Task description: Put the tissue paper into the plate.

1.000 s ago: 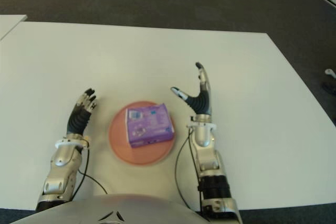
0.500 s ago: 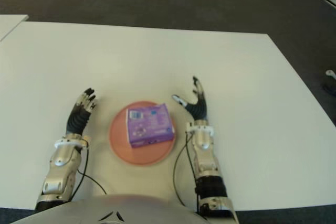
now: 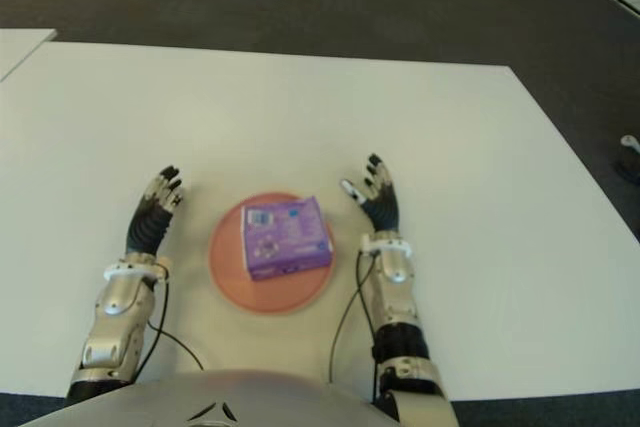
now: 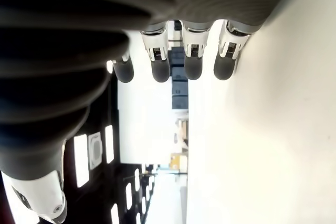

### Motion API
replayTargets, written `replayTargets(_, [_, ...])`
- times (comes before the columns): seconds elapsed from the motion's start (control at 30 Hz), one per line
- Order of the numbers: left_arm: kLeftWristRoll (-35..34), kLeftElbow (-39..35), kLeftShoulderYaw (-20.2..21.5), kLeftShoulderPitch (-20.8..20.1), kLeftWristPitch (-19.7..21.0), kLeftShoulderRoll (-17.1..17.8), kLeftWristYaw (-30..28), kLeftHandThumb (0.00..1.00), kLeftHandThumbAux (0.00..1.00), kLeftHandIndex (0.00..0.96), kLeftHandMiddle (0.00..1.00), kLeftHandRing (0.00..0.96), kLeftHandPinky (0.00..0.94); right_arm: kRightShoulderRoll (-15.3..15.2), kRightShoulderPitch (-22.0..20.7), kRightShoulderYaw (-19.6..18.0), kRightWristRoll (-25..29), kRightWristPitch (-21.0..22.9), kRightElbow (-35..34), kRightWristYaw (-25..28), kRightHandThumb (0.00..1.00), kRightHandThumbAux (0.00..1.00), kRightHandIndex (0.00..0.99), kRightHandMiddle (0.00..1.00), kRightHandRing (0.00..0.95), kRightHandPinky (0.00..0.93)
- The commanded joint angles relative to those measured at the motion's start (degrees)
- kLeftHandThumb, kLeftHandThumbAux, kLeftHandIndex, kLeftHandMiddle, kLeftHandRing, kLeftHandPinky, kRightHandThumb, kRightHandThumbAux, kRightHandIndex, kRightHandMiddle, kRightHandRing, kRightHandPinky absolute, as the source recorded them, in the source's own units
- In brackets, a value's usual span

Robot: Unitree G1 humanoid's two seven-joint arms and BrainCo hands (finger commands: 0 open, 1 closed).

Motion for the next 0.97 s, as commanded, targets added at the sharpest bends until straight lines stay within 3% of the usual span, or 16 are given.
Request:
replayTargets(0.03, [0.4, 0.1, -0.4, 0.1, 0.7, 0.3, -0.3, 0.0, 0.486, 0.0, 0.0, 0.0, 0.0, 1.1, 3.6, -0.1, 1.3, 2.7, 2.9, 0.8, 0.0, 0.693, 0.0, 0.0, 0.0, 0.0])
replayTargets(0.97, [0.1, 0.0, -0.1, 0.2, 0.4, 0.3, -0.5, 0.0, 0.499, 0.0, 0.0, 0.0, 0.0, 0.6, 6.8, -0.4, 2.5, -0.9, -1.3, 3.4, 0.0, 0.722, 0.0, 0.0, 0.0, 0.0])
